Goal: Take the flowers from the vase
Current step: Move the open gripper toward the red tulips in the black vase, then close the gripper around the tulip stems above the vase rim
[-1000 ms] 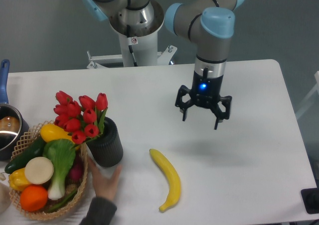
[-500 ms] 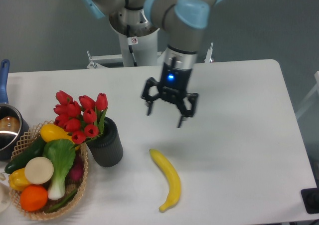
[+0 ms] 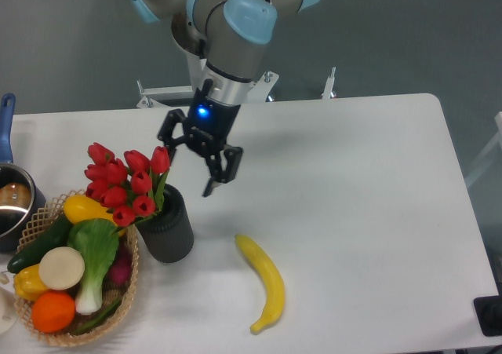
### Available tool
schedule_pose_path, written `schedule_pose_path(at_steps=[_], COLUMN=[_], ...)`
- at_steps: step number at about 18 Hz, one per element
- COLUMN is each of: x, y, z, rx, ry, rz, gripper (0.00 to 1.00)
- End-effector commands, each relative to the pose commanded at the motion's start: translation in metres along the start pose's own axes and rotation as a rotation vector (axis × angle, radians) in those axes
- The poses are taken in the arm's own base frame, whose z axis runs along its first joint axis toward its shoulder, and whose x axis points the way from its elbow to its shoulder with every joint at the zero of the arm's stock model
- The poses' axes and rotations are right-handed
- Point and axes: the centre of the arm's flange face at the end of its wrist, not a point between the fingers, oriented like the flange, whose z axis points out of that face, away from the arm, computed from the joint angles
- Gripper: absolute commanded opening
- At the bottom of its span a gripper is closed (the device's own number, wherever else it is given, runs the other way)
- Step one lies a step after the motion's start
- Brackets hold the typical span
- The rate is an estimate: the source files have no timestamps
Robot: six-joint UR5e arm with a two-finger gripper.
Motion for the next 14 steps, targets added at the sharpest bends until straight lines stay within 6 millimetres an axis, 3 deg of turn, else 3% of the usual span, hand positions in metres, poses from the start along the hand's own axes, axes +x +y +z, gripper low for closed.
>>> schedule_pose_path(at_steps=[7,8,12,14], x=[0.006,0.007,0.006,0.004], y=[-0.017,-0.020,-0.022,-0.026], z=[0.051,0.053,0.052,0.049], rx=[0.021,0.034,0.047,0.049], ry=[0.086,0.099,0.105,0.099], rz=[0.056,0.058,-0.002,-0.028], gripper=[1.00,0.92,0.23,0.04])
